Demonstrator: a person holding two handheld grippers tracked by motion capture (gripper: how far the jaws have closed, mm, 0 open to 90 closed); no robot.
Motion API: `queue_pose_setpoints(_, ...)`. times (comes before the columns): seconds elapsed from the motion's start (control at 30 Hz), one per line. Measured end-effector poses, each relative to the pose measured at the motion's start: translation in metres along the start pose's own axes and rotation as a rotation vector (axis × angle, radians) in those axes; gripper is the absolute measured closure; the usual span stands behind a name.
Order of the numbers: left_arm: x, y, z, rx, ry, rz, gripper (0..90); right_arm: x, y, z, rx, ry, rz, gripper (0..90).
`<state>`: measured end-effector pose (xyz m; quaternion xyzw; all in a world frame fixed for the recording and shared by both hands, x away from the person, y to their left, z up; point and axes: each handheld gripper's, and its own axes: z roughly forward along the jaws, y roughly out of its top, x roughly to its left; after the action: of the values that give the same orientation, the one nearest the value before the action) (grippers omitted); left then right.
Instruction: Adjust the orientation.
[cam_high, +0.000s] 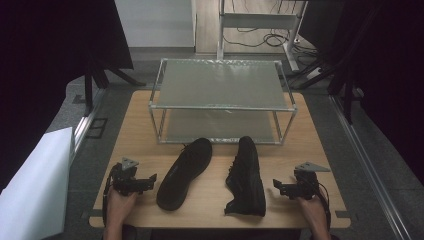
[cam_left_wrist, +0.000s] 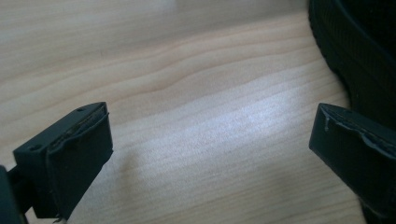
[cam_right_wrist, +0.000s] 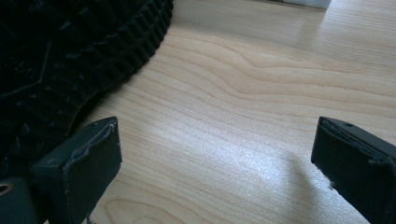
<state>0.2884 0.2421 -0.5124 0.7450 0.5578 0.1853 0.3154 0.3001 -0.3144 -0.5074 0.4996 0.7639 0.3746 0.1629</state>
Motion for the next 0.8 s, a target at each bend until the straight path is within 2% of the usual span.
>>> queue_pose_setpoints(0.2,-0.0043,0.0011,0.0000,0.009,0.000,0.024,0.1,-0.0032,-0.0001,-0.0014,-0.022,0.009,0.021,2.2)
queue_pose_setpoints(0.6,-0.0051,0.0038,-0.0014,0.018,-0.005,0.007,1.5,-0.0041,-0.0002,-0.0009,-0.029,0.016,0.026,2.7)
queue_pose_setpoints(0.8,-0.0064,0.0044,-0.0002,0.030,-0.006,0.017,2.0,-0.0044,-0.0004,-0.0003,-0.032,0.019,0.032,2.8)
